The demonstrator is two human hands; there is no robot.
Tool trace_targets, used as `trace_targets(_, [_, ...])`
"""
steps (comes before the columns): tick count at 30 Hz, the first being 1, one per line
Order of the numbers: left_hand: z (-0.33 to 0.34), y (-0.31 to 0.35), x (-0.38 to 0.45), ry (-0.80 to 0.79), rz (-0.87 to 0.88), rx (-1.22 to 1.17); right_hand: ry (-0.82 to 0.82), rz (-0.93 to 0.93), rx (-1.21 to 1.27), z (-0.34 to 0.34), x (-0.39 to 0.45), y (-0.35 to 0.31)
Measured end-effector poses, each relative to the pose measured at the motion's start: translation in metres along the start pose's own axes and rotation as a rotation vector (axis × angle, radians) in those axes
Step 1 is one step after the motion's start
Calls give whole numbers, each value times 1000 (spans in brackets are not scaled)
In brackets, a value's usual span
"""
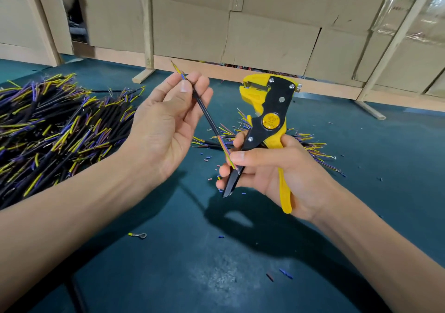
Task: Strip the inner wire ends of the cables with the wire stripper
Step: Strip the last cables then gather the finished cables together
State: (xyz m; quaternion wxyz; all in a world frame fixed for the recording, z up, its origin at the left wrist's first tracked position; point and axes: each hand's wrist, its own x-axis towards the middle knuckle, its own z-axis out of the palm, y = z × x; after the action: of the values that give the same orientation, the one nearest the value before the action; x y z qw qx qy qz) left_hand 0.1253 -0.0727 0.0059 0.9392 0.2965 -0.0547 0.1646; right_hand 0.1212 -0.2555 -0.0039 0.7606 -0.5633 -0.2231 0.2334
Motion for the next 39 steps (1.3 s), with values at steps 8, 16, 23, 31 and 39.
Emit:
trace_targets(8, [-6,-7,-13,-329,-139,699,116,-110,33,-4,4,-4])
trace_targets(16, [-10,-6,-12,-409,-113,813,238,-106,-7,-11,7,-4])
trace_targets(23, [-9,1,-7,-438,-315,842,338,-118,-2,-15,9,-7])
trace_targets(31, [-2,-4,-12,-351,-454,782,348,-160,-93,-16,10,-1])
trace_targets(39, [-5,-6,-10,-335,-452,712,364,-195,-160,-21,11,0])
